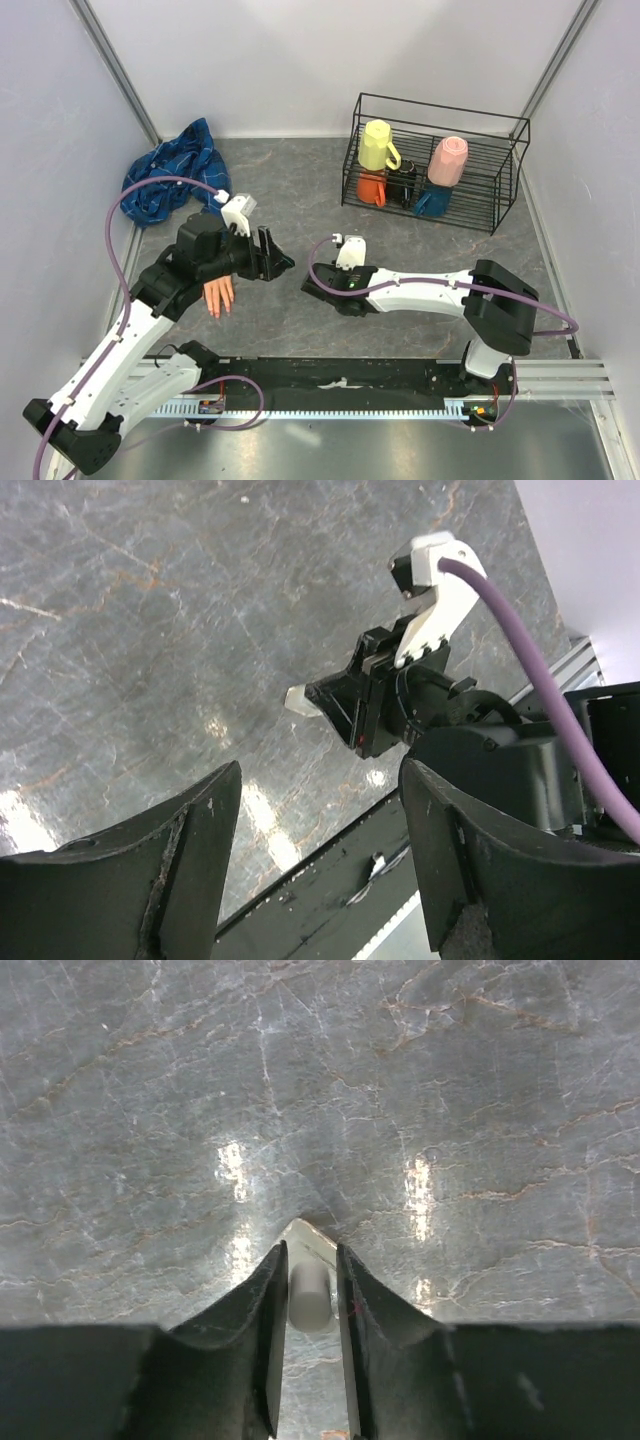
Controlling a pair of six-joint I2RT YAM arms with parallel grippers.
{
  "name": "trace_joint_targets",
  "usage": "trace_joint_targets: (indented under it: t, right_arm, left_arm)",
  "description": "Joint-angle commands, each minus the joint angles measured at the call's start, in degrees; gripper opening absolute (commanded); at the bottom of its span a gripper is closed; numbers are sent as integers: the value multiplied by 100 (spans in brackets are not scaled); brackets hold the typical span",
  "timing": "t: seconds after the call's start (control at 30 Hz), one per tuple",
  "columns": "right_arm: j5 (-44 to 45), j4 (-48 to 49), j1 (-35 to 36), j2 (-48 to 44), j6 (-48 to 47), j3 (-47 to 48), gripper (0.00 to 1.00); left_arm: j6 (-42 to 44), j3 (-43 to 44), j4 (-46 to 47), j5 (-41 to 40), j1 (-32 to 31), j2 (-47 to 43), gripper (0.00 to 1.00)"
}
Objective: Paint the nails
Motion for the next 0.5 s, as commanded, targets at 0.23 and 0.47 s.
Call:
trace_joint_targets:
  t: [0.23,0.47]
  right_arm:
    - [239,-17,52,-1076,-1416,-71,90]
    - [-331,-105,-606,-3177,-2288,-958,94]
  left_arm:
    - [-235,-87,140,-68,-239,407,73]
    - [-173,141,272,-304,-1187,1284,62]
